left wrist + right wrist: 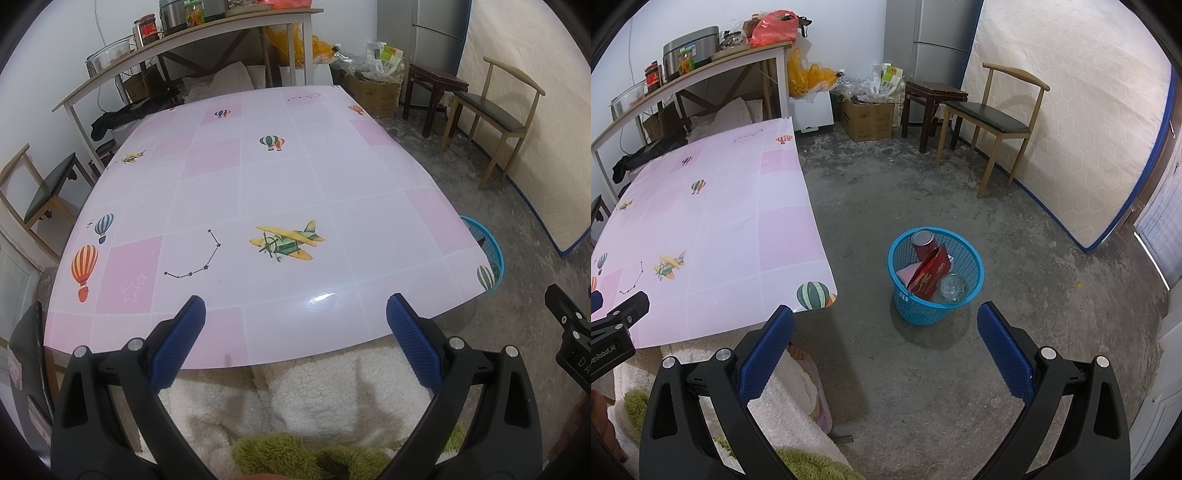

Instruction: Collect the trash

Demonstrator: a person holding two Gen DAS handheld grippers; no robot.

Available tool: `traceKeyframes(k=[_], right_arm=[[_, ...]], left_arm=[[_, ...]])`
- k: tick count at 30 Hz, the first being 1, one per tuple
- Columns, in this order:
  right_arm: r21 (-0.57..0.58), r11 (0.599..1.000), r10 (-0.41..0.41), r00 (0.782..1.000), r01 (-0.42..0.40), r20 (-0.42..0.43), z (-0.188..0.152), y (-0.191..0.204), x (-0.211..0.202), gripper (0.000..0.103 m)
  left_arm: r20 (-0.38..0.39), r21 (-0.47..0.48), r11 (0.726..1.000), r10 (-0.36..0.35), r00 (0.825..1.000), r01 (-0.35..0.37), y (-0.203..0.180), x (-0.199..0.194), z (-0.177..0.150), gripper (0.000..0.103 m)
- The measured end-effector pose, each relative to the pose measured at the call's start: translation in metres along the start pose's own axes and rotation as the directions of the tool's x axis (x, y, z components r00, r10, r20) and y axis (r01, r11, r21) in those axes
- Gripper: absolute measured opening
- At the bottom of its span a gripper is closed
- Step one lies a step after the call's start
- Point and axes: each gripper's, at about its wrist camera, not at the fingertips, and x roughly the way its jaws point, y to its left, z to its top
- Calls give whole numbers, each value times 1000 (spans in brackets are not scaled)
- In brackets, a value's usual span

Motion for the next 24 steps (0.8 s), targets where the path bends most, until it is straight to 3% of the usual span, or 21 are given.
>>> traceKeyframes(k=[24], right_arm=[[-3, 1000, 1, 1000, -1, 2, 4, 4, -1, 97]], left_arm=[[0, 1, 1000, -9, 1000, 9, -1, 0, -2, 94]])
